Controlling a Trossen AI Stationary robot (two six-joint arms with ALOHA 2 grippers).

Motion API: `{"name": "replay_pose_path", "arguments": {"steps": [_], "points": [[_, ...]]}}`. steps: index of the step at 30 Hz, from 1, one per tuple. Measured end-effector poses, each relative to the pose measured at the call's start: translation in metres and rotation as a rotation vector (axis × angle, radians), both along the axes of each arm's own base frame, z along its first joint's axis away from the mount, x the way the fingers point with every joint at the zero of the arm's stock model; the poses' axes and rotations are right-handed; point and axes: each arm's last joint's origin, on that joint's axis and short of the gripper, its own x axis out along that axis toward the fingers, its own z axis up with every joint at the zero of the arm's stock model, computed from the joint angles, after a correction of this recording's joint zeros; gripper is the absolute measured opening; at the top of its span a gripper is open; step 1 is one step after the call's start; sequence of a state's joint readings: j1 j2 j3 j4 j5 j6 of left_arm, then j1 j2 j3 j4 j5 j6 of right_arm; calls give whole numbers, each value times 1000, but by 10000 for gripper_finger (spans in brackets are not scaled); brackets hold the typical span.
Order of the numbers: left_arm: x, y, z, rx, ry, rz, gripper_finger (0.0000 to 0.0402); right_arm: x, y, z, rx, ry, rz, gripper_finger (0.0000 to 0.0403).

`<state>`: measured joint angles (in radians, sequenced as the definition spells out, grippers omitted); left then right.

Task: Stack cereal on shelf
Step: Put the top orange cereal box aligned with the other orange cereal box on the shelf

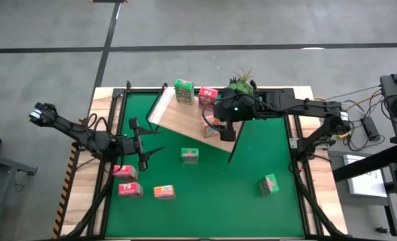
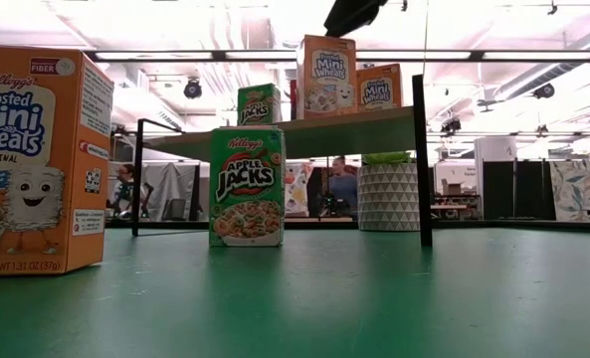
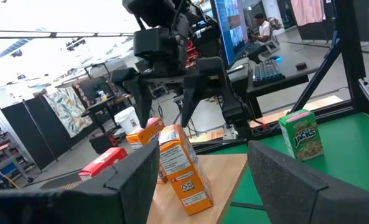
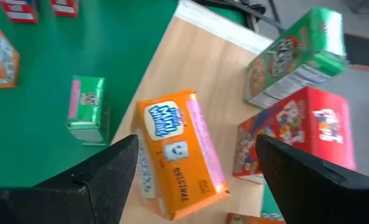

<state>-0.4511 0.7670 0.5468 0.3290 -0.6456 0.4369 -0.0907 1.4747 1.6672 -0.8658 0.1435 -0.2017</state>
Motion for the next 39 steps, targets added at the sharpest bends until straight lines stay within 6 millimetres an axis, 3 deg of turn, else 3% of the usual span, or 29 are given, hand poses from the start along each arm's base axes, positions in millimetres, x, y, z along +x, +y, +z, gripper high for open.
{"name": "replay_pose_path", "arguments": {"steps": [11,16,27,39], "points": [[0,0,0,-10,1,-1,227,16,-12,-23,67,84,10,301],[0,0,0,-24,-1,-2,227,13,-11,-20,85,66,-7,288],[0,0,0,-26,-1,-2,227,10,-10,-18,143,66,-27,219],[0,0,0,-35,-3,-3,227,10,-8,-18,186,53,-68,180]]}}
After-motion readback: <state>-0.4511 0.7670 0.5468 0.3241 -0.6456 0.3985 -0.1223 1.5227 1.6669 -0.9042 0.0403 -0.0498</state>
